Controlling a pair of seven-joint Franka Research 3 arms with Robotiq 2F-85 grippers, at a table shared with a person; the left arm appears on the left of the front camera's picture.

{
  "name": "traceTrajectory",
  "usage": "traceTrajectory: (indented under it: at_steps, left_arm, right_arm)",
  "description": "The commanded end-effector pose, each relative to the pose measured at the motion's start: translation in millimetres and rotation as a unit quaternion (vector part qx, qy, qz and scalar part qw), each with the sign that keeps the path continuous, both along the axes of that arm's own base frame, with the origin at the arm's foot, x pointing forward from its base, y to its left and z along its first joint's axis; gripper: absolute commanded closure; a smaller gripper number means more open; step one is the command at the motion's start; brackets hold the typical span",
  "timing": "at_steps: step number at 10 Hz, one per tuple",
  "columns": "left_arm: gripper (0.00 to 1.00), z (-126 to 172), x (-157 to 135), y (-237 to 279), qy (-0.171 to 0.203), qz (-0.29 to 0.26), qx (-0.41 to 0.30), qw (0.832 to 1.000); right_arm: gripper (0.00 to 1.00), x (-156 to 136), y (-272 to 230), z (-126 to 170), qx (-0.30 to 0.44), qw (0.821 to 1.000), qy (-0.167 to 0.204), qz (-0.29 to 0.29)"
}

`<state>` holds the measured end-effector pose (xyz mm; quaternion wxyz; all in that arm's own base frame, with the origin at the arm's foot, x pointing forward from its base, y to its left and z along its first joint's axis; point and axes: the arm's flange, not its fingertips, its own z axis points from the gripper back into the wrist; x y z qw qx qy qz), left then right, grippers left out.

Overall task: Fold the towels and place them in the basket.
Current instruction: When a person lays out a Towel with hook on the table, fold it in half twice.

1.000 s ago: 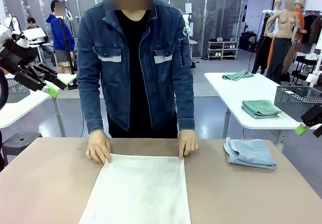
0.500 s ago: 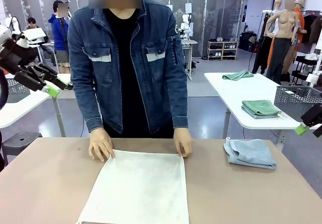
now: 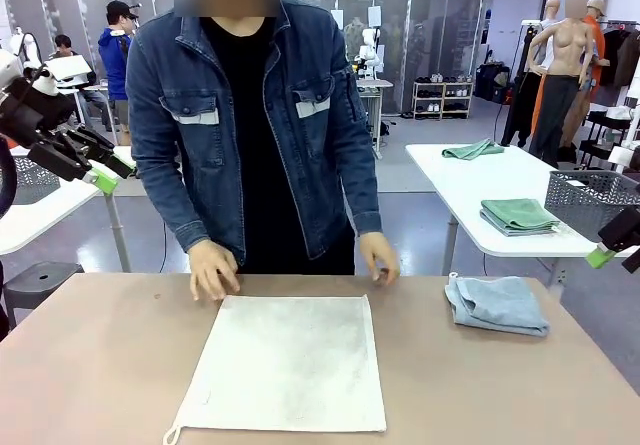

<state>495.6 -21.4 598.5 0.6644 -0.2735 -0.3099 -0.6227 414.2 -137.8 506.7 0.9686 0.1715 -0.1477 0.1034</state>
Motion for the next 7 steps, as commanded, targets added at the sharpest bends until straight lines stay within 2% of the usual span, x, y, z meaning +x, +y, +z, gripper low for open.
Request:
traceTrajectory:
  at_steps: [1,7]
  left_arm:
    - [0.22,-0.3,-3.0,-0.6,-0.003,0.0,-0.003,1.0]
    - [0.22,-0.3,-3.0,-0.6,-0.003,0.0,-0.003,1.0]
  right_arm:
    - [0.15,1.1,0.7,3.4,-0.002,1.0,0.002,0.0]
    - [0.15,1.1,0.7,3.4,-0.002,1.0,0.002,0.0]
